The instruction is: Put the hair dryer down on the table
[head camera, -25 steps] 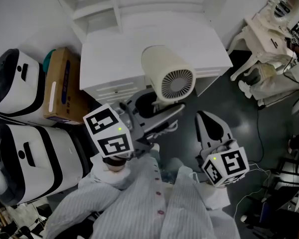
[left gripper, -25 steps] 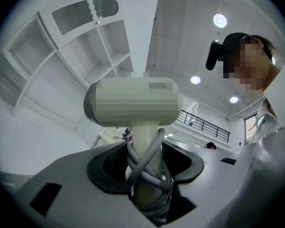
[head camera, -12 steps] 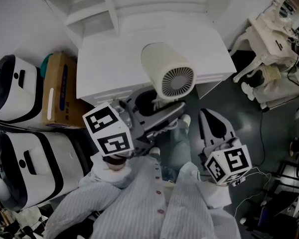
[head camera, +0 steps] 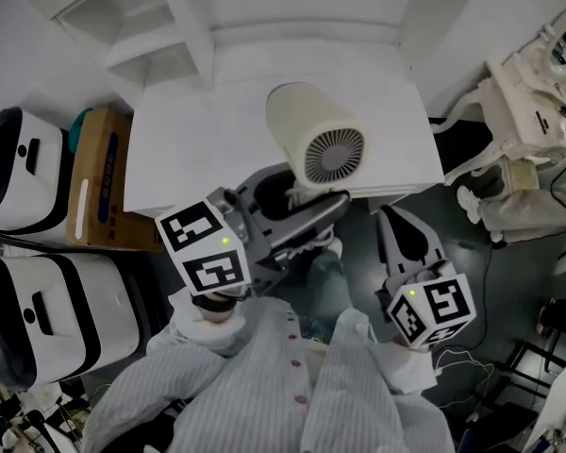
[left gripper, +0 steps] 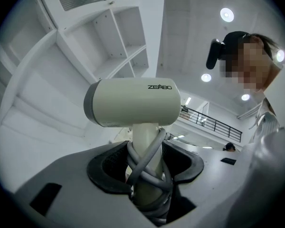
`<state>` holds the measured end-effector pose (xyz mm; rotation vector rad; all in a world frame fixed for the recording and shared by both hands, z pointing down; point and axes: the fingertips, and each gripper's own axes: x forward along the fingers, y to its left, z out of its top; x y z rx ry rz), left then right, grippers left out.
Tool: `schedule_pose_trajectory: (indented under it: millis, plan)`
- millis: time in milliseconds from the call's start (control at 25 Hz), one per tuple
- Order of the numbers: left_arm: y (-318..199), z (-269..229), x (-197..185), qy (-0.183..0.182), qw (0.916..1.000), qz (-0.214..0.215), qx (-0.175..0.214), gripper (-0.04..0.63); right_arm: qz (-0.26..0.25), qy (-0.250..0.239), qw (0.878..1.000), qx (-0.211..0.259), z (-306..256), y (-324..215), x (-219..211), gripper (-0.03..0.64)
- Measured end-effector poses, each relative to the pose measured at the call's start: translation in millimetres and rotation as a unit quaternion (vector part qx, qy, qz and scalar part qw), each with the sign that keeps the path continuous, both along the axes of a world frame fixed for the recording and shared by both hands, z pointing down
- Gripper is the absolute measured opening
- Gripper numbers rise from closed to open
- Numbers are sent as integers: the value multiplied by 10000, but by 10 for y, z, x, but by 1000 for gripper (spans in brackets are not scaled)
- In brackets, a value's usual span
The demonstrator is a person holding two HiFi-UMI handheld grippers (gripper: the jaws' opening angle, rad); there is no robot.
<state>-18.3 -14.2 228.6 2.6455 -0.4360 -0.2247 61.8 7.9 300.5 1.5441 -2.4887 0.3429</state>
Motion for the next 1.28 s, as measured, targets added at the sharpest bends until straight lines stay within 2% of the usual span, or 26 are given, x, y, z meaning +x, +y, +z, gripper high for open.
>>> schedule_pose_trajectory:
  millis: [560, 880, 1280]
  plan:
    - [-1297, -127, 1075, -93, 9989, -466, -38, 218, -507, 135, 9986, -67, -136, -1425, 1106, 11]
    - [-1666, -102, 1368, -196, 9982, -566, -48, 218, -699, 374, 9968, -80, -87, -1835, 1346, 11]
    - [-2037, -170, 1408, -284, 9980, -571, 14, 218, -763, 196, 9968, -147, -98, -2249, 1323, 11]
